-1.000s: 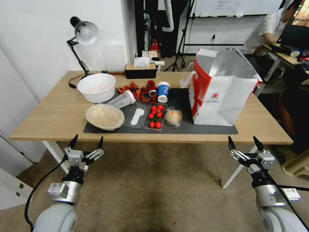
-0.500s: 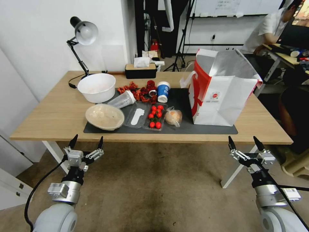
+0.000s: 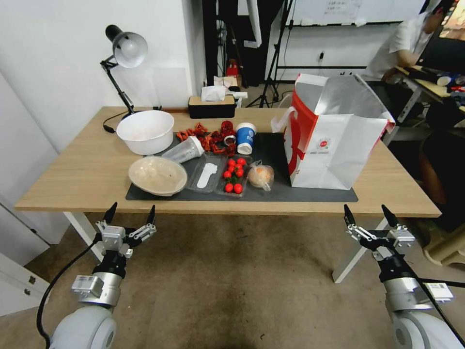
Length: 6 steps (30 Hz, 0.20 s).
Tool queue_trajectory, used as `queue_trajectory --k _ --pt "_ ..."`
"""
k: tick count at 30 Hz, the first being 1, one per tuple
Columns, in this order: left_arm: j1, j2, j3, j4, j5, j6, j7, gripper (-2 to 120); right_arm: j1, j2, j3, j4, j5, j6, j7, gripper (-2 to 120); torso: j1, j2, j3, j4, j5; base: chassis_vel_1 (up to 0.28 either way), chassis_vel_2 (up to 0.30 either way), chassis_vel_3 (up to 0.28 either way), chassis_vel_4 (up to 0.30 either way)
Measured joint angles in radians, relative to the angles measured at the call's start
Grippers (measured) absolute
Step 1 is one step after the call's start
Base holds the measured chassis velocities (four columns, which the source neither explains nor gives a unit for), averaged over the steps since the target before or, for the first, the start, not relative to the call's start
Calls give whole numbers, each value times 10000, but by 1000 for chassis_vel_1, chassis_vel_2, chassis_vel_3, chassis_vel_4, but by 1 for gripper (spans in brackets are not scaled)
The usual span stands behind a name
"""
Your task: Pick up the food delivery bag from the floor and place it on the table.
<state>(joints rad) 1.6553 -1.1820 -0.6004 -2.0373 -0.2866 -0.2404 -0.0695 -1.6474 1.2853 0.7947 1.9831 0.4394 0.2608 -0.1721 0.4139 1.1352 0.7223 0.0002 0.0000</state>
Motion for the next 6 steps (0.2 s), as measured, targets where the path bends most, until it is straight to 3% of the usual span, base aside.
queue_trajectory --k 6 --pt "0 0 0 -3 0 2 0 100 0 -1 0 3 1 -4 1 100 0 0 0 0 -1 0 0 0 0"
